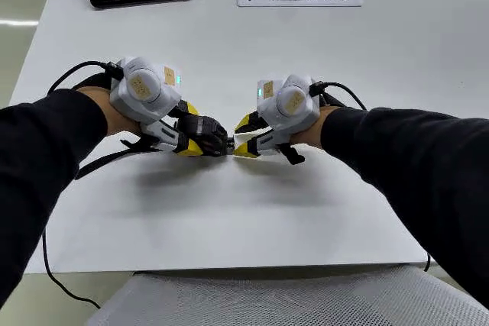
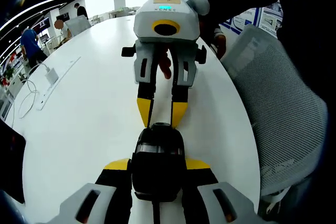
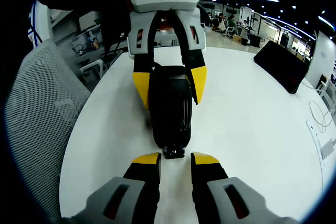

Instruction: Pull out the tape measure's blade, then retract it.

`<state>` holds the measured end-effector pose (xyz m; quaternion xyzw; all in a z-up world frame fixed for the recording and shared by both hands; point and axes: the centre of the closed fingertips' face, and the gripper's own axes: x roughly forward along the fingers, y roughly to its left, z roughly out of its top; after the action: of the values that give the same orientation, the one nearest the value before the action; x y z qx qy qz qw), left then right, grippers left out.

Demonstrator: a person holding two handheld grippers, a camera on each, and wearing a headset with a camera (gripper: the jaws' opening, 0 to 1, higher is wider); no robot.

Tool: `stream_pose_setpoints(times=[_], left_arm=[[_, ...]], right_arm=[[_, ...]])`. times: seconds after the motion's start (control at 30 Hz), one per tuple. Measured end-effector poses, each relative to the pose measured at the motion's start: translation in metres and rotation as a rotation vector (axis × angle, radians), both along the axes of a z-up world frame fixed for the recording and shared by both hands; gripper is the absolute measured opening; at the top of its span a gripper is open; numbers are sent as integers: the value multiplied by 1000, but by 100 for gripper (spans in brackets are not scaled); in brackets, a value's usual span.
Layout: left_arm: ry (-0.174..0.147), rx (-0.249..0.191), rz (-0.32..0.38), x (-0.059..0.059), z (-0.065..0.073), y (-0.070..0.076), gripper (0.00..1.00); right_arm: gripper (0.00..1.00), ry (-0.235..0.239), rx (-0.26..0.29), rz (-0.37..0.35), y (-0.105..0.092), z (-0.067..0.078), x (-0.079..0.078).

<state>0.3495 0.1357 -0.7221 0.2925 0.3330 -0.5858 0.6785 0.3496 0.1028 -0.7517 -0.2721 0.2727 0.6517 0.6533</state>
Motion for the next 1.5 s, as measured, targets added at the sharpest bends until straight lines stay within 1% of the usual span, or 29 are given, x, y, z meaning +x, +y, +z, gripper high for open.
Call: stream_pose_setpoints(times=[0.07,0.13,0.23,0.3,0.4,0.6,0.83,0.97,1.2,1.5], left_arm=[[1,1,4,0,0,0,32],[-1,2,4,0,0,0,32],[1,0,9,0,-1,-1,32],[3,-2,9,0,-1,-1,32],[5,-3,9,0,0,-1,32],[5,-1,10,0,0,0,32],[7,-6,14,0,0,0,32],[6,-7,12,-1,0,0,32],[11,-7,16,-1,0,0,32],[10,-11,19,-2,0,0,32]], right_arm=[[16,-1,-2,11,3,0,-1],[12,-11,-15,38,6,-2,-5],[12,-30,-29,46,7,-3,-3],[10,-5,-23,34,6,-2,-3],[9,-6,-29,38,5,-1,-4],[8,-10,-36,40,4,0,-4],[8,5,-33,21,3,-2,-3],[8,1,-37,25,2,-3,-3],[8,-7,-51,26,-5,-4,-1],[8,6,-56,9,-10,-5,-2]])
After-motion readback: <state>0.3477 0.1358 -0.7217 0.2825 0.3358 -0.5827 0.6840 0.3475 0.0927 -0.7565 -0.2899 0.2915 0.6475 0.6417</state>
